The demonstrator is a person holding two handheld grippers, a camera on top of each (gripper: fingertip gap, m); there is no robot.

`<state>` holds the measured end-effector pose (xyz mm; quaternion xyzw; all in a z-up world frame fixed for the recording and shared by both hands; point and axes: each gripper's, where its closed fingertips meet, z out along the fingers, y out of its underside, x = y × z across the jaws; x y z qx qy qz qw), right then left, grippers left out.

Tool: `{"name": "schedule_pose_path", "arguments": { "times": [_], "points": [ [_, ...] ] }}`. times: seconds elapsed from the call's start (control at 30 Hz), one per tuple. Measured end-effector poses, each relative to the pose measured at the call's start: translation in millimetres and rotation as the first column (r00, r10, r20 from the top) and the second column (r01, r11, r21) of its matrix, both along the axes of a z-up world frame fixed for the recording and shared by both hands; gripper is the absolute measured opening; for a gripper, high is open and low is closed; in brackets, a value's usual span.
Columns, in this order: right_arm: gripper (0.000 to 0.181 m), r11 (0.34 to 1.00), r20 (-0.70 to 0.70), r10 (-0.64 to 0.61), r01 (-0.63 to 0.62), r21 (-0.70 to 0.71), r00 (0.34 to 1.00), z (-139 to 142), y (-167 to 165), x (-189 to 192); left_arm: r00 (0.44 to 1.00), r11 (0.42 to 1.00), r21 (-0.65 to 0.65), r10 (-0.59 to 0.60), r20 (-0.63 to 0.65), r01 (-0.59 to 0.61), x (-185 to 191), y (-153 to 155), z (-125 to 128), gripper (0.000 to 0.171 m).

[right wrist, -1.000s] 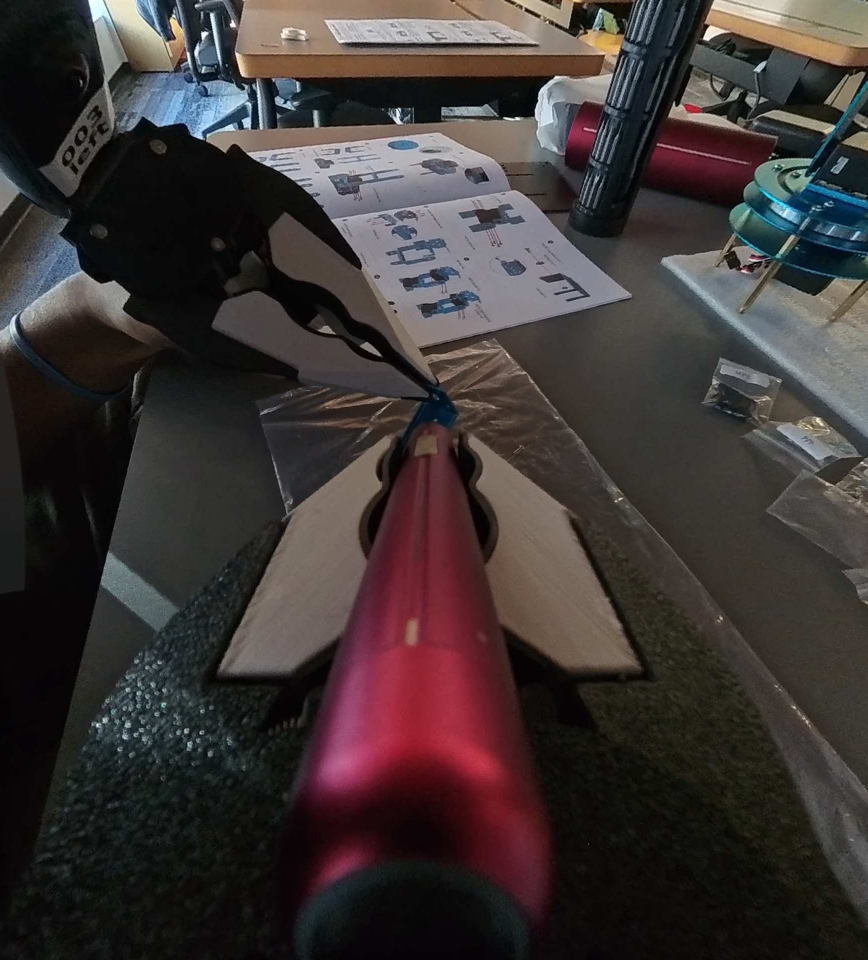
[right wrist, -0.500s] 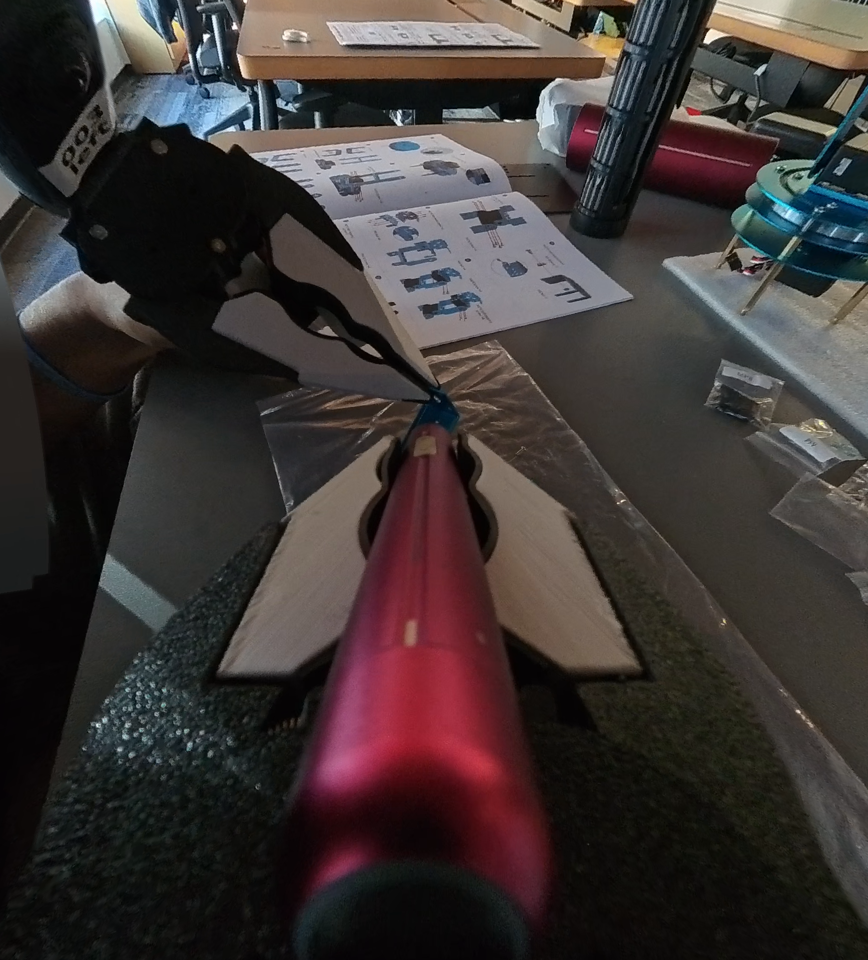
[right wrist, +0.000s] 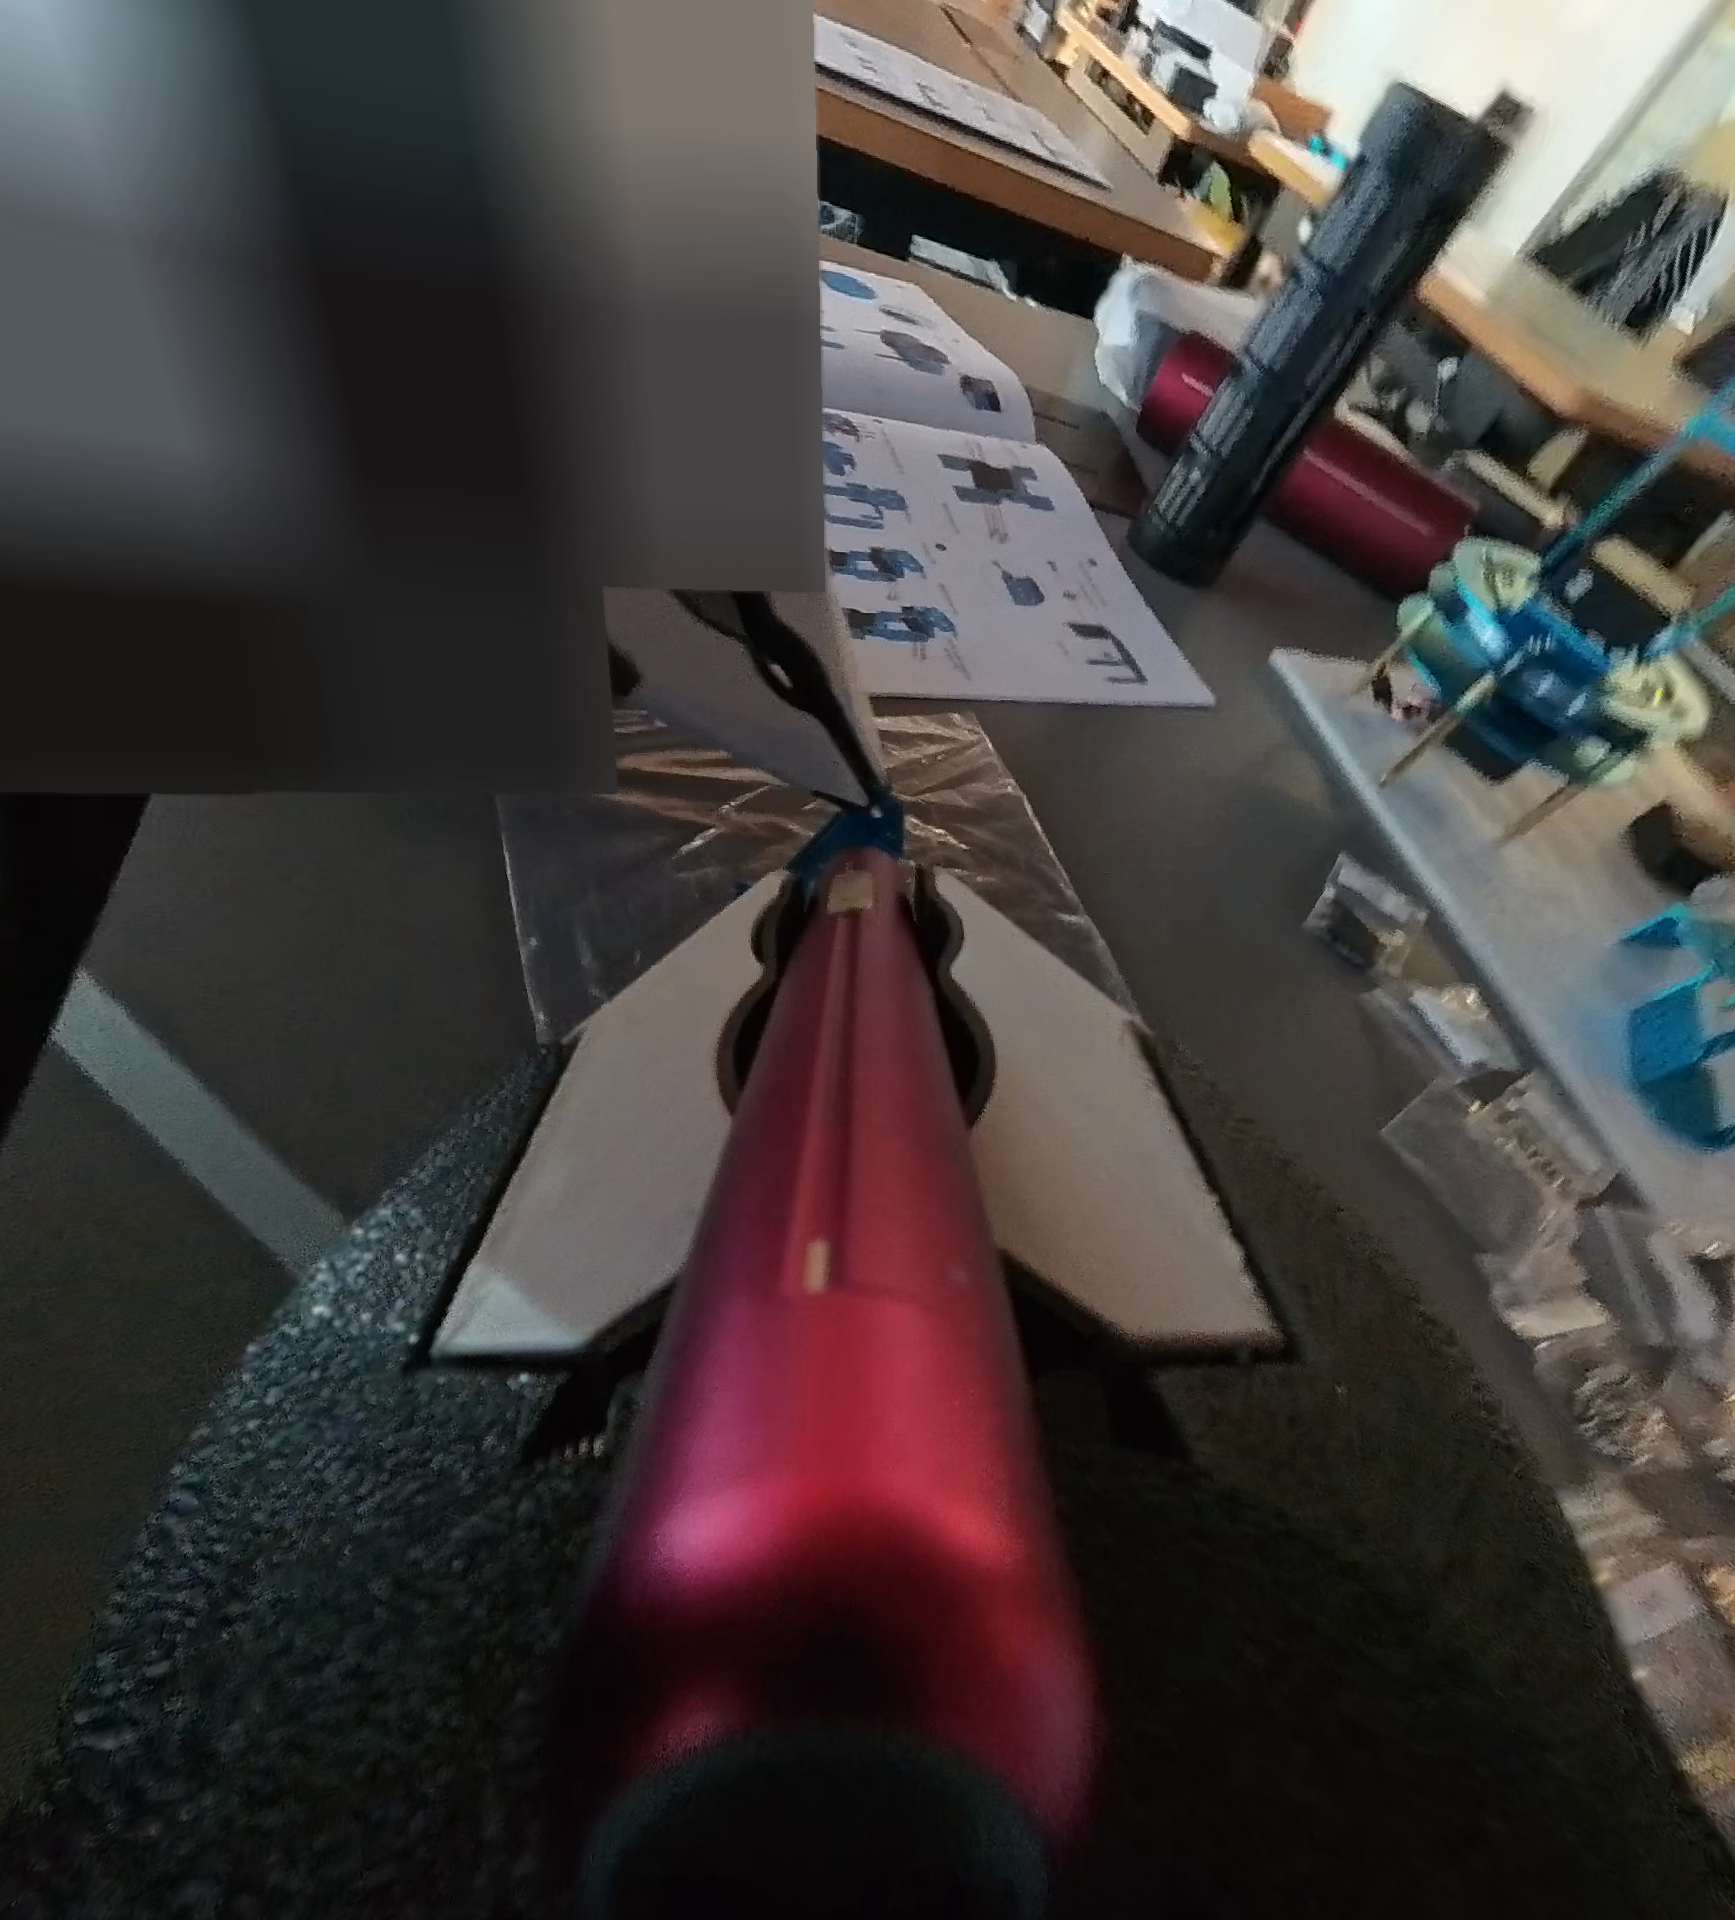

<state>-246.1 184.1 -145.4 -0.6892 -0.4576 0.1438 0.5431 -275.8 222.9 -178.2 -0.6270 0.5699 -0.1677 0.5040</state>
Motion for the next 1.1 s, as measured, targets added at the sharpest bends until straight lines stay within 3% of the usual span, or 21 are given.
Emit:
{"name": "schedule_pose_path", "arguments": {
  "times": [0.2,0.37,0.63,1.1],
  "points": [
    [0.023,0.969,0.151,0.076,-0.109,0.222,0.986,2,-10,-8,1.0,0.995,-0.098,-0.022,0.002,0.022,1,0,-4,0.0],
    [0.023,0.957,0.259,0.071,-0.139,0.254,0.963,-13,-11,-9,1.0,0.993,-0.112,-0.022,0.002,0.022,1,1,-4,0.0],
    [0.023,0.902,0.344,0.014,-0.161,0.4,0.939,-14,-14,-8,1.0,0.993,-0.12,-0.021,-0.013,0.02,1,1,-7,0.0],
    [0.021,0.823,0.466,-0.038,-0.237,0.517,0.884,-29,-22,-15,0.999,0.991,-0.129,-0.029,-0.023,0.026,2,1,-9,0.0]
  ]
}}
